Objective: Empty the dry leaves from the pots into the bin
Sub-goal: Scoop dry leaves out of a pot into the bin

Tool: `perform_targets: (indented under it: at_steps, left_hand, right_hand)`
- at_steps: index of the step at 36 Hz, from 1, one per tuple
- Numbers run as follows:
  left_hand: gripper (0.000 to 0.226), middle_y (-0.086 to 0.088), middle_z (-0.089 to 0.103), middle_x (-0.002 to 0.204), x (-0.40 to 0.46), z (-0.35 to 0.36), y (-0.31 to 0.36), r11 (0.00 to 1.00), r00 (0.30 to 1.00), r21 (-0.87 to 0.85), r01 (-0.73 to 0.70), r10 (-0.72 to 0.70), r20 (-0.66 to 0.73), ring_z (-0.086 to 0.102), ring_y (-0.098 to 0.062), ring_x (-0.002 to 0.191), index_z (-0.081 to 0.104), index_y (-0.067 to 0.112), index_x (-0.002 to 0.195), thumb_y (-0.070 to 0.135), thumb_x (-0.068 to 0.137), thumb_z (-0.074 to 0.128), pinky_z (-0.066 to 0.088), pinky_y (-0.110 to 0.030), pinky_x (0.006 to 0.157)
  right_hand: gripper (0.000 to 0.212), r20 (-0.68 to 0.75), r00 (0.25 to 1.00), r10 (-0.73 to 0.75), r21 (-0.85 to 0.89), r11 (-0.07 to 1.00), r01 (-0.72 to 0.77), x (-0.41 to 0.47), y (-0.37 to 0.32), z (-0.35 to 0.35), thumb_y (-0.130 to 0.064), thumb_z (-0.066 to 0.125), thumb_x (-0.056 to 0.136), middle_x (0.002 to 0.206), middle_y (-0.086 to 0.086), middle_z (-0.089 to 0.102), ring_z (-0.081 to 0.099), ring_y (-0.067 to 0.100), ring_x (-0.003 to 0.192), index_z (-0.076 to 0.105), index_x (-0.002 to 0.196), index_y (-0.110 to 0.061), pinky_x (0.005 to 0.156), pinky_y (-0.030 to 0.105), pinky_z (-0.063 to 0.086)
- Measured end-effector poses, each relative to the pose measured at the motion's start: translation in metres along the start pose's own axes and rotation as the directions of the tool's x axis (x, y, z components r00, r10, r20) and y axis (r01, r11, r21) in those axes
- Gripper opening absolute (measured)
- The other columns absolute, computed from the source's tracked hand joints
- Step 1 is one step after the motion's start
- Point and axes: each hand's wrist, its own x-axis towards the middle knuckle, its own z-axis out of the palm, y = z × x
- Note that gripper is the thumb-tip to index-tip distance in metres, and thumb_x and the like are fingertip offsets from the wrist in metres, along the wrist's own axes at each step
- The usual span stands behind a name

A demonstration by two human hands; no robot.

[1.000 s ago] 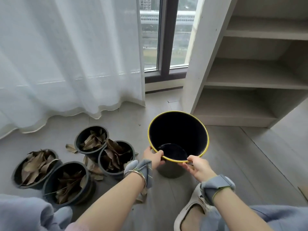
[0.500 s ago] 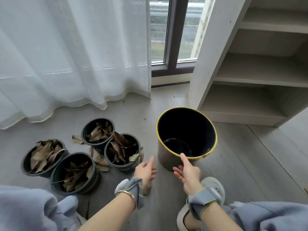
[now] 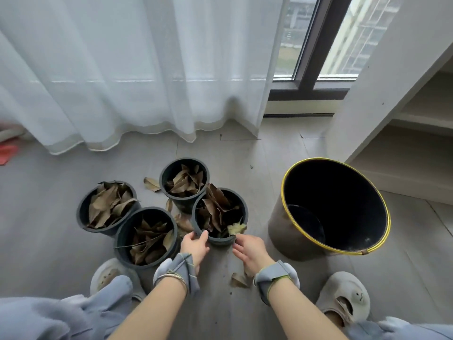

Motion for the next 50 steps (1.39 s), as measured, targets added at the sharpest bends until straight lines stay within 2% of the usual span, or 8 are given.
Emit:
perform_targets:
  at_steps: [14,24,27,31,36,41,45,50]
  left_hand:
    - [0.044,-0.01,0.061,0.088,-0.023,-0.002,-0.027,0.999,0.998,0.039,-0.027,0.025,0.057,0.058,-0.013,0.064,0.042,-0.001,0.136,0.001,0.093,0.052,0.046,-0.006,0.044]
    - [0.041,-0.017,0.064,0.089,-0.062,-0.01,-0.069,0.988,0.991,0.152,-0.04,0.02,0.133,0.063,0.002,0.045,0.045,0.0,0.131,0.002,0.092,0.056,0.048,-0.009,0.048]
    - [0.045,-0.015,0.067,0.094,-0.066,-0.013,-0.067,0.969,0.992,0.241,-0.055,0.025,0.126,0.069,-0.012,0.069,0.046,0.002,0.132,0.013,0.09,0.06,0.057,-0.026,0.071]
    - [0.053,-0.012,0.057,0.126,-0.068,-0.021,-0.05,0.845,0.979,0.495,-0.202,0.194,0.068,0.057,-0.026,0.115,0.043,0.007,0.135,0.023,0.089,0.063,0.043,-0.033,0.099]
    - [0.054,-0.004,0.045,0.133,-0.059,-0.027,-0.02,0.356,0.773,0.764,-0.539,0.57,0.279,0.047,-0.019,0.123,0.041,0.013,0.137,0.021,0.088,0.062,0.039,-0.026,0.1]
    - [0.061,-0.003,0.034,0.143,-0.047,-0.013,0.007,-0.08,0.627,0.751,-0.655,0.497,0.6,0.037,-0.021,0.13,0.03,0.022,0.145,0.021,0.09,0.057,0.038,-0.029,0.105]
    - [0.067,-0.001,0.027,0.148,-0.041,0.002,0.013,-0.129,0.639,0.745,-0.655,0.431,0.637,0.033,-0.019,0.134,0.02,0.02,0.147,0.02,0.091,0.056,0.036,-0.029,0.107]
    - [0.069,-0.003,0.033,0.14,-0.03,0.018,0.011,0.049,0.737,0.789,-0.613,0.396,0.548,0.042,-0.021,0.127,0.019,0.015,0.146,0.02,0.089,0.058,0.044,-0.032,0.099]
  right_hand:
    - [0.018,-0.004,0.997,0.073,0.211,0.975,-0.071,-0.01,0.027,-0.019,-0.001,0.048,0.094,0.087,0.012,0.062,0.059,0.019,0.074,0.053,0.111,0.0,0.043,0.017,0.05]
    - [0.027,-0.081,0.995,0.062,0.257,0.965,-0.039,-0.041,0.067,-0.057,0.003,0.05,0.092,0.08,0.012,0.06,0.057,0.02,0.069,0.053,0.119,0.006,0.036,0.013,0.045]
    - [0.039,-0.12,0.993,0.004,0.141,0.99,0.013,-0.043,0.068,-0.063,0.002,0.053,0.091,0.089,0.013,0.063,0.058,0.018,0.07,0.048,0.13,0.005,0.044,0.017,0.048]
    - [0.061,-0.278,0.922,-0.27,-0.303,0.935,0.182,-0.047,0.066,-0.07,-0.014,0.067,0.085,0.129,0.014,0.054,0.055,0.028,0.112,0.041,0.139,-0.005,0.094,0.038,0.046]
    - [0.052,-0.107,0.757,-0.644,-0.704,0.587,0.4,-0.055,0.048,-0.065,-0.021,0.062,0.088,0.128,0.005,0.051,0.055,0.018,0.107,0.044,0.136,-0.013,0.091,0.03,0.044]
    - [0.053,0.126,0.752,-0.647,-0.855,0.314,0.413,-0.04,0.029,-0.049,-0.025,0.057,0.091,0.136,0.0,0.047,0.042,0.016,0.127,0.039,0.14,-0.016,0.102,0.028,0.038]
    - [0.057,0.197,0.795,-0.574,-0.902,0.211,0.376,-0.025,0.02,-0.037,-0.024,0.055,0.092,0.144,0.0,0.04,0.033,0.017,0.136,0.032,0.144,-0.015,0.108,0.029,0.032]
    - [0.061,0.202,0.834,-0.514,-0.916,0.201,0.346,-0.003,0.013,-0.028,-0.024,0.056,0.091,0.146,0.002,0.039,0.032,0.021,0.137,0.028,0.145,-0.015,0.111,0.032,0.03]
